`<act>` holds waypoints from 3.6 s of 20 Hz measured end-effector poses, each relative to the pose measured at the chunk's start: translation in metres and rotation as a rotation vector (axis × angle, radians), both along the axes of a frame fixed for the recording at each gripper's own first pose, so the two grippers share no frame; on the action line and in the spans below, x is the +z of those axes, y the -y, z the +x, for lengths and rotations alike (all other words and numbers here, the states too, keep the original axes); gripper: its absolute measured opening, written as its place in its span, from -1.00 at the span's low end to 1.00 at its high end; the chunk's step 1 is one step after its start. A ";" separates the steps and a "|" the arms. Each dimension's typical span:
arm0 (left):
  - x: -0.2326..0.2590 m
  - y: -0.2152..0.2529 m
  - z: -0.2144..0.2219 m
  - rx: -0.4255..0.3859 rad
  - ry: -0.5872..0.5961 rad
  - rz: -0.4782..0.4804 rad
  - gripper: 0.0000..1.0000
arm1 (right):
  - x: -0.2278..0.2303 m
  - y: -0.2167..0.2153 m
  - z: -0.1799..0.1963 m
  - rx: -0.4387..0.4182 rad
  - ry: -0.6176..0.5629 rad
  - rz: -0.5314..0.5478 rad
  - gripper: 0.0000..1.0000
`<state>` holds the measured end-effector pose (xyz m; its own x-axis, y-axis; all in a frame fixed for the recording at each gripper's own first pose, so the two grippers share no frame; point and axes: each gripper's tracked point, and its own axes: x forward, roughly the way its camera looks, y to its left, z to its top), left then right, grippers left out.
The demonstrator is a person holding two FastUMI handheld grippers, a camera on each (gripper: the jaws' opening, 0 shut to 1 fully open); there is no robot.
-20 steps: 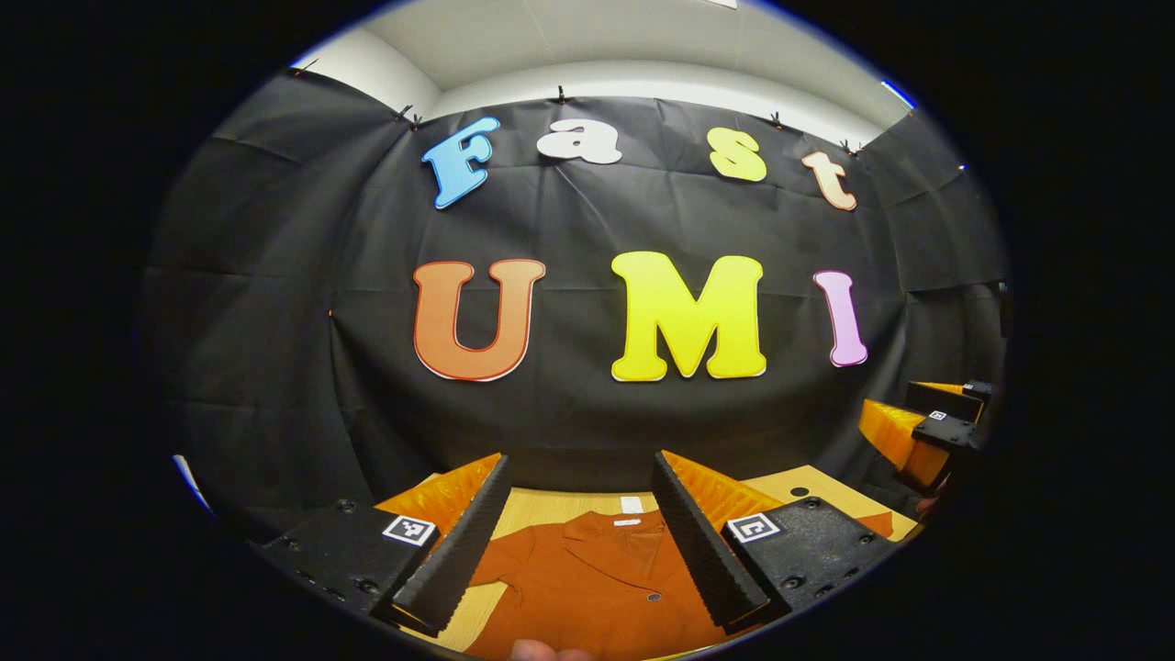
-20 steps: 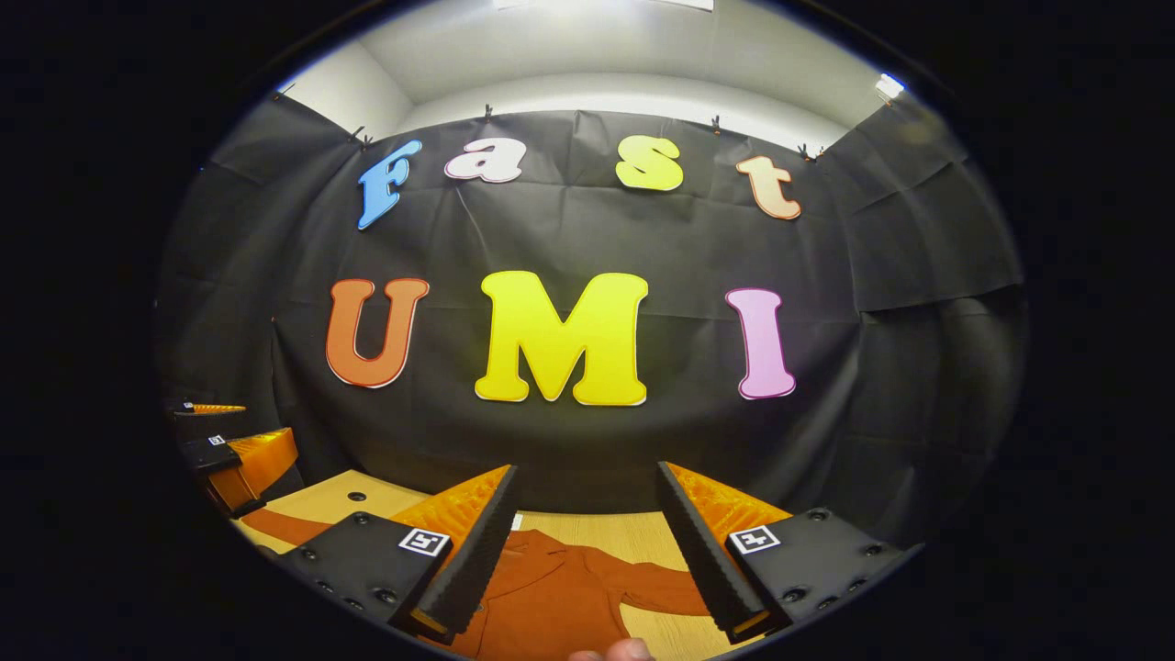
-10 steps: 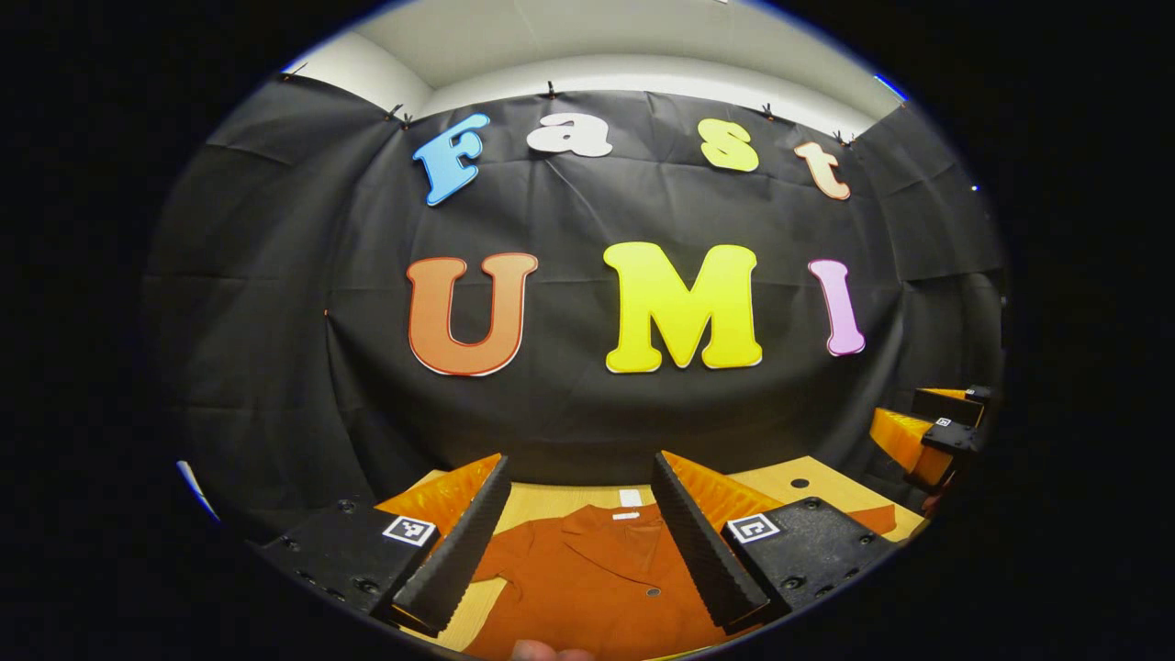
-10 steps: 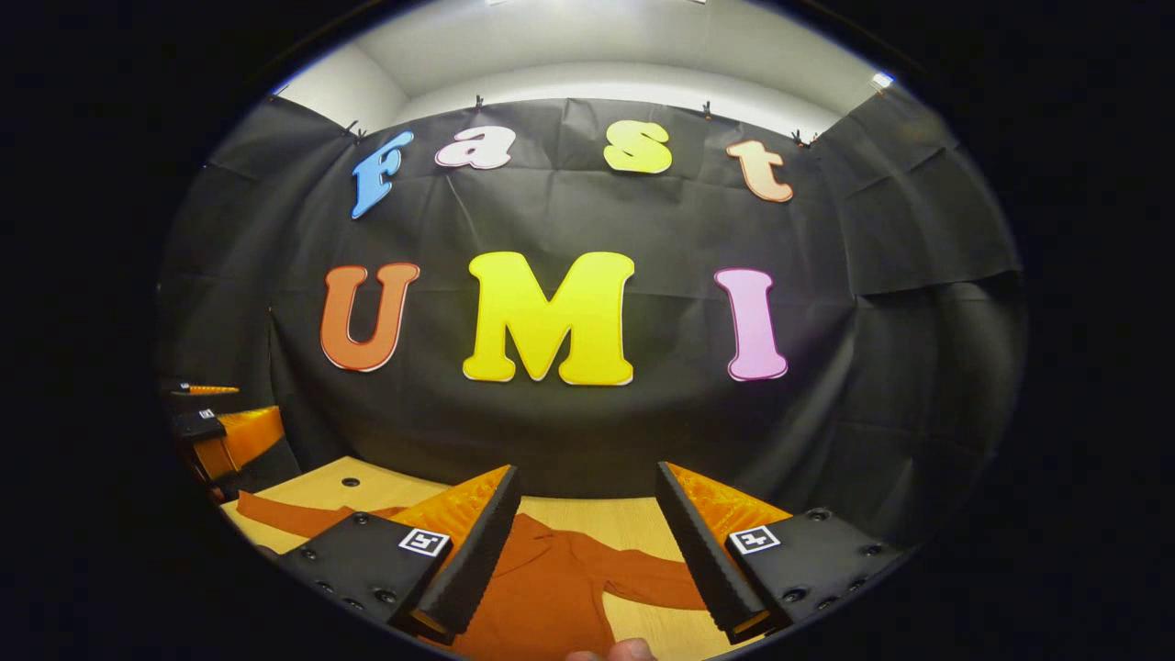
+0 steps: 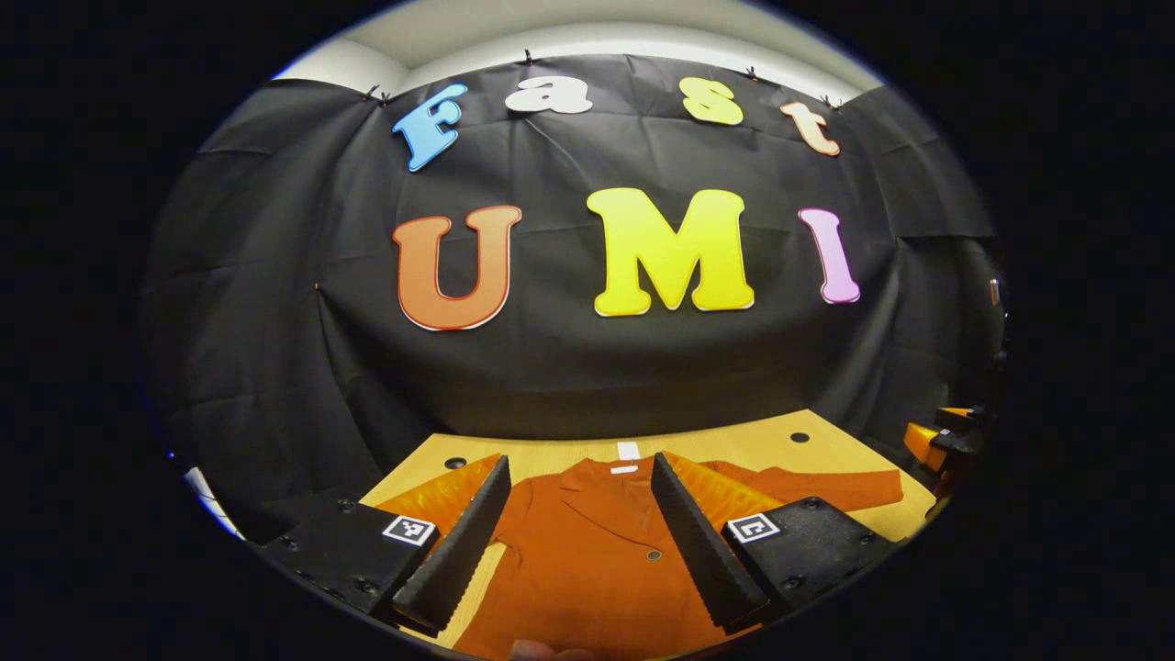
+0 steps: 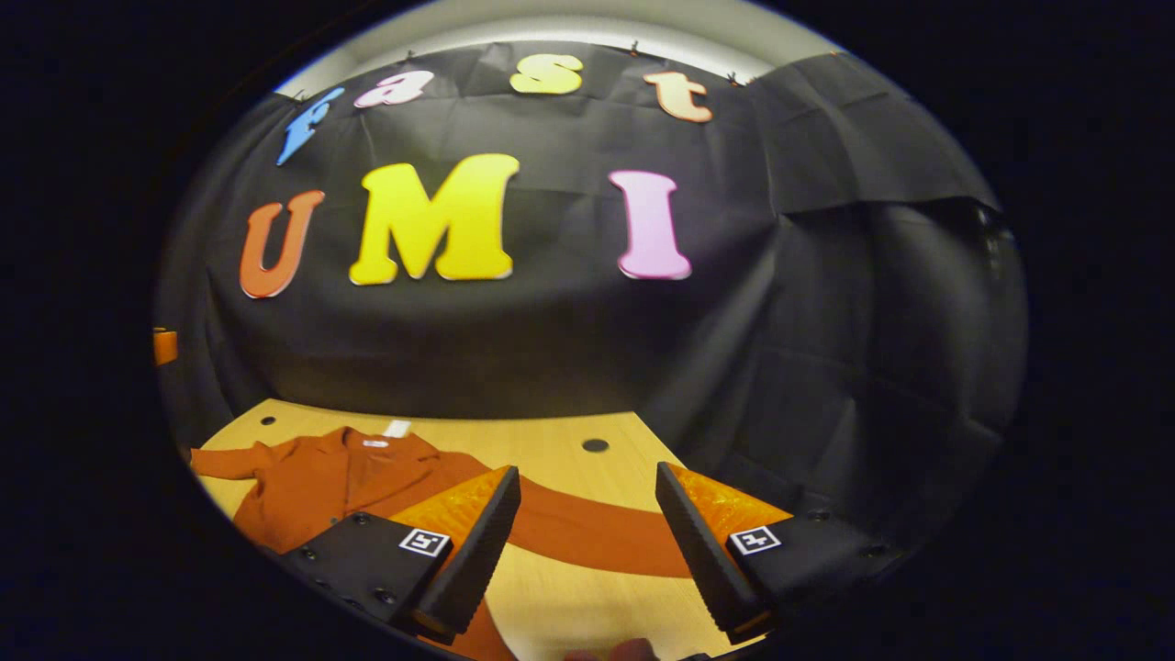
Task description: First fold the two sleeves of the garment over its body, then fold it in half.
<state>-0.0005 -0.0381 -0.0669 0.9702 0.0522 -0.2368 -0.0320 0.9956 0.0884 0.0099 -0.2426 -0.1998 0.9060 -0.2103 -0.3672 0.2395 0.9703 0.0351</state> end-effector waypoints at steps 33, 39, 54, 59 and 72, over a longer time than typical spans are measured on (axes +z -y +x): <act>-0.027 -0.015 0.013 0.117 -0.127 0.059 0.99 | -0.226 0.137 0.006 -0.229 -0.421 0.186 -0.89; -0.023 -0.033 0.016 0.109 -0.108 0.064 0.99 | -0.185 0.124 0.028 -0.185 -0.382 0.159 -0.99; -0.031 -0.124 0.005 0.187 -0.032 -0.026 0.99 | 0.012 -0.032 0.170 0.090 -0.121 0.026 -0.99; -0.035 -0.181 -0.013 0.271 -0.016 -0.045 1.00 | 0.062 -0.137 0.216 0.229 -0.043 0.017 -0.99; -0.049 -0.282 -0.057 0.395 -0.004 -0.130 0.99 | 0.030 -0.432 0.242 0.553 -0.081 0.023 -1.00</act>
